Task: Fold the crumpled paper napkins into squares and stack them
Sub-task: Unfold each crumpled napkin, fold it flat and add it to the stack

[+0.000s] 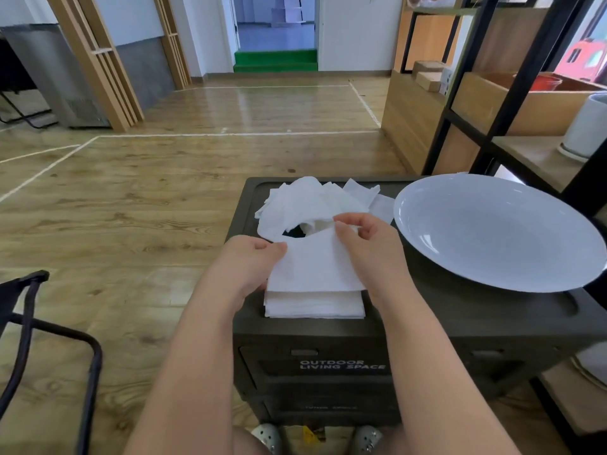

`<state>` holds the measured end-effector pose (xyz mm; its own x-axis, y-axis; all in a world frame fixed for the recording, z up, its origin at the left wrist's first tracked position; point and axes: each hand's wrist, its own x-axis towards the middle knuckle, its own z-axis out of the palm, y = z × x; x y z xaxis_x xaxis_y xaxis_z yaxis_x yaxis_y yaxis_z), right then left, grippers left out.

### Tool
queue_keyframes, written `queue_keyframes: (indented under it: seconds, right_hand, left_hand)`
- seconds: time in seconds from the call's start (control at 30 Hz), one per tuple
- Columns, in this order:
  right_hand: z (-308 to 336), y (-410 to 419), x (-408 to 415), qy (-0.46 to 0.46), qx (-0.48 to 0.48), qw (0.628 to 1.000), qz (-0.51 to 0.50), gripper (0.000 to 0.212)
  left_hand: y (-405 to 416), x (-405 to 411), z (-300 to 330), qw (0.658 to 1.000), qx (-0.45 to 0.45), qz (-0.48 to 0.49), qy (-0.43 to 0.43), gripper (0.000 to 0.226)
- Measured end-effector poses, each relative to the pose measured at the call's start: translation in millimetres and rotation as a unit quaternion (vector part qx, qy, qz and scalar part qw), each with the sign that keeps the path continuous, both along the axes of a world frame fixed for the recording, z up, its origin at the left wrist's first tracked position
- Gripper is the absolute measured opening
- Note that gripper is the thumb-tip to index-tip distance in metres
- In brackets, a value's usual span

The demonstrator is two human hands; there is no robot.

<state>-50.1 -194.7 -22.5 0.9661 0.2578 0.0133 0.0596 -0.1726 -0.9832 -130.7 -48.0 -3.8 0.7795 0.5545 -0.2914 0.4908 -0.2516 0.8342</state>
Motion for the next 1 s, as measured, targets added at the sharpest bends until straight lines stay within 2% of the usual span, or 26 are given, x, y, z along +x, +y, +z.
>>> queue_keyframes:
  seconds: [0.1,0.17,0.33,0.5,0.83,0.93,1.0]
  right_hand:
    - [-1.2,-1.7,-2.6,-0.020,-0.036,0.999,0.021,0.027]
    - [-2.6,-3.5,-2.7,-0.033,-0.054,0.998,0.030,0.031]
    - [-8.9,-5.3,1.0,-0.059,-0.118,0.991,0.027,0.030]
    - [-12.2,-6.2,3.5,-0.085,-0.171,0.980,0.048,0.032]
    - [-17.8,-5.6,-0.5,-0.124,-0.241,0.961,0.053,0.038]
    - [-13.3,-5.1,-1.3,-0.165,-0.262,0.951,0.025,0.035]
    - [-9.0,-4.0,-3.8,-0.196,-0.250,0.948,0.012,0.026]
  left_hand:
    - [-1.6,1.2,-3.1,1.000,0.024,-0.002,0.001,0.030]
    - [-0.3,2.2,-6.1,0.999,0.034,0.004,-0.001,0.035]
    - [-0.2,2.3,-6.9,0.996,0.080,-0.001,0.032,0.036]
    - [2.3,4.8,-13.0,0.995,0.095,-0.008,0.042,0.027]
    - [1.9,5.9,-15.4,0.979,0.175,-0.010,0.100,0.024]
    - [0.9,2.1,-14.3,0.971,0.225,0.039,0.066,0.030]
    - [-2.0,1.3,-10.0,0.968,0.239,0.070,-0.008,0.033]
